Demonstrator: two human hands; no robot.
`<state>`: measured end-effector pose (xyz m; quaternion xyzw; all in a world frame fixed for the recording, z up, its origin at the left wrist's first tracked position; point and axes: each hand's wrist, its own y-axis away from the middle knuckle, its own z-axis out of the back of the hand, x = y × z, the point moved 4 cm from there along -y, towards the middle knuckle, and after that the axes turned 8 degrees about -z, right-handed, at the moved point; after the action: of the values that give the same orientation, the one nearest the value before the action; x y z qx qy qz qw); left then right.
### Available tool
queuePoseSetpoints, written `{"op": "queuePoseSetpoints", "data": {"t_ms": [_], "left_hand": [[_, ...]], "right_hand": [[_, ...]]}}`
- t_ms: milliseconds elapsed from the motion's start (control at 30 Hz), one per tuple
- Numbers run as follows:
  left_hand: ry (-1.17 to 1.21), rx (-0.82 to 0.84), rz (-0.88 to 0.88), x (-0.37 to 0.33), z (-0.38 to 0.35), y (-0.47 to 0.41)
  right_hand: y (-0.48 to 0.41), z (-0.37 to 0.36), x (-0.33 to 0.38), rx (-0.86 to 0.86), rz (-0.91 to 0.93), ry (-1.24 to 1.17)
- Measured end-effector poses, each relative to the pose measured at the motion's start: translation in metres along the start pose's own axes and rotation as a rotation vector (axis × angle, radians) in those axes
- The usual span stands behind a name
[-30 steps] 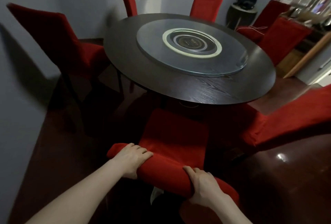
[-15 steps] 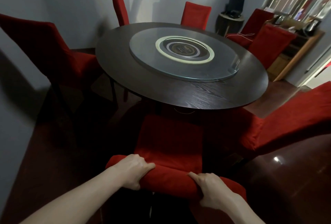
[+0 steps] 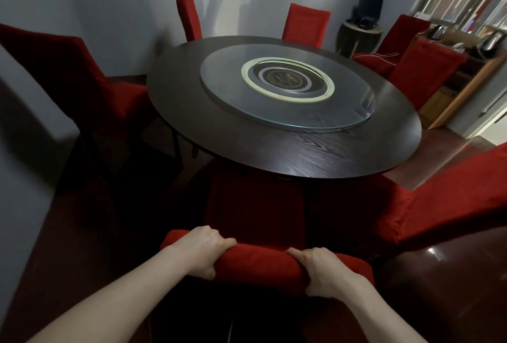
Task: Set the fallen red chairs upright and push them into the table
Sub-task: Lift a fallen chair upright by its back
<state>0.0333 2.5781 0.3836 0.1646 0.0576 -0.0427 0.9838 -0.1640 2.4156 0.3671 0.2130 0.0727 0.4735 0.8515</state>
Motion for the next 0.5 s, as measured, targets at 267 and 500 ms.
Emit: {"op": "queuePoseSetpoints", "data": {"t_ms": [267, 500], "left_hand": [[-0.001, -0.012, -0.01, -0.015, 0.002, -0.035], [-0.037, -0.017, -0.04, -0.031, -0.001, -0.06]], "right_hand": [[-0.012, 0.018, -0.037, -0.002, -0.002, 0.1], [-0.009, 0.01, -0.06, -0.031, -0.064, 0.128]]}}
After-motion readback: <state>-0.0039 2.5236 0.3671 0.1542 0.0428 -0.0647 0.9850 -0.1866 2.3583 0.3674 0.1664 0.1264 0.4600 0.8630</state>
